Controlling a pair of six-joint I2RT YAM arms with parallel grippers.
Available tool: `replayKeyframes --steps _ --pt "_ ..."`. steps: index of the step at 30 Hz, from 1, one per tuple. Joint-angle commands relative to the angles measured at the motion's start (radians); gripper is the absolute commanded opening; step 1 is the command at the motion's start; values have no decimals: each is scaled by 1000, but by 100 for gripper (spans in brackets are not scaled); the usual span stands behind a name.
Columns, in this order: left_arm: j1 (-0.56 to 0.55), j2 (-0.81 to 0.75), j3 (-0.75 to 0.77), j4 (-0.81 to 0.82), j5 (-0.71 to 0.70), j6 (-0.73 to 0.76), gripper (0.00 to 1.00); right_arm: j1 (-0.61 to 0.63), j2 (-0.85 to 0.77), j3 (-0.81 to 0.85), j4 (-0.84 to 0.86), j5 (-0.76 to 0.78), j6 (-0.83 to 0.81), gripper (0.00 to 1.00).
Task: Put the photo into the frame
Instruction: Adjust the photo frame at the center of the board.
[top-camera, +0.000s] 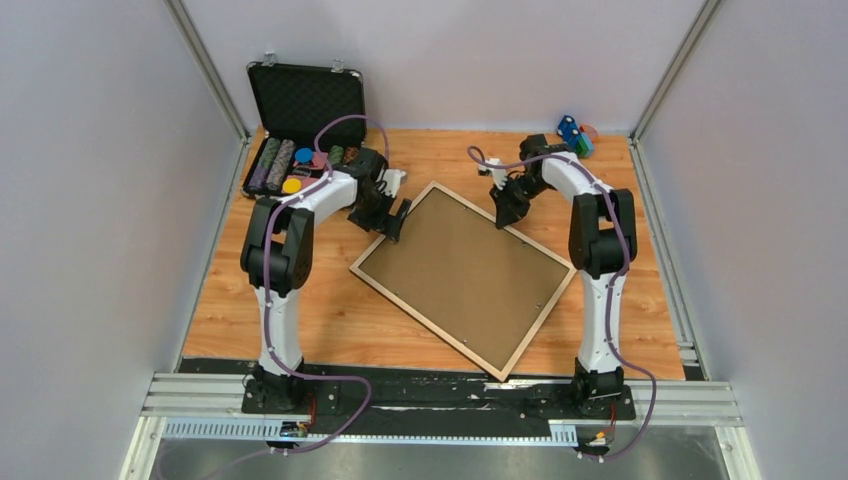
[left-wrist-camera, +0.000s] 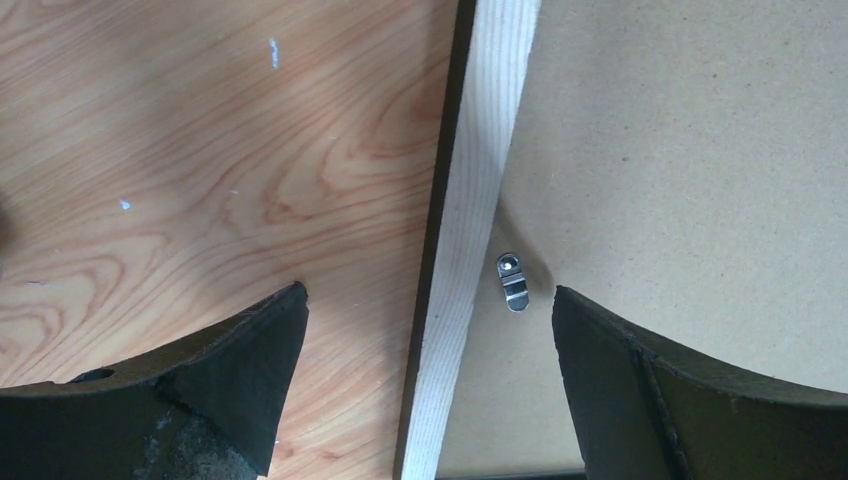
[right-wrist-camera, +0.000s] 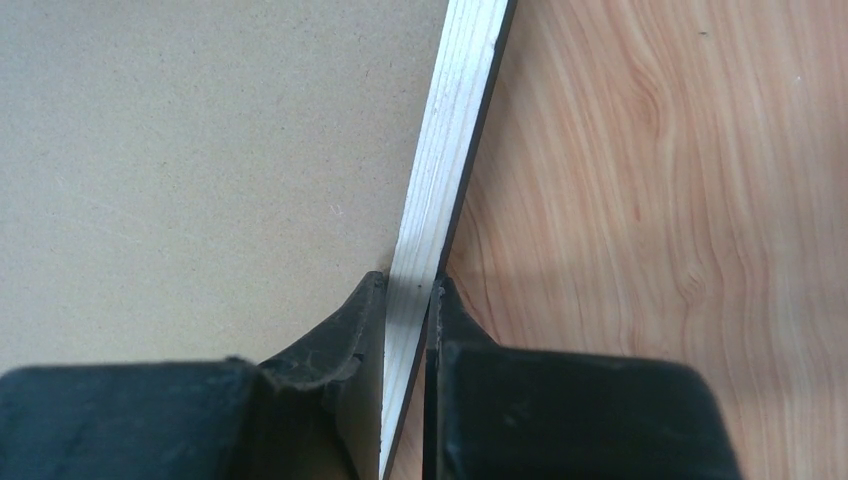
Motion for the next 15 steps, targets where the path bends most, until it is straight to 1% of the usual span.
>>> replayKeyframes --steps 1,7,12,15 --pt "-10 15 10 -31 33 23 100 -6 31 -32 9 -7 -123 0" --pt "-10 9 9 -34 52 32 100 -6 21 -55 11 -2 -108 0" --pt "-10 30 29 -32 19 48 94 -7 12 -79 19 8 -99 0" --pt "-10 40 30 -20 12 52 89 -7 10 -83 24 13 -96 0"
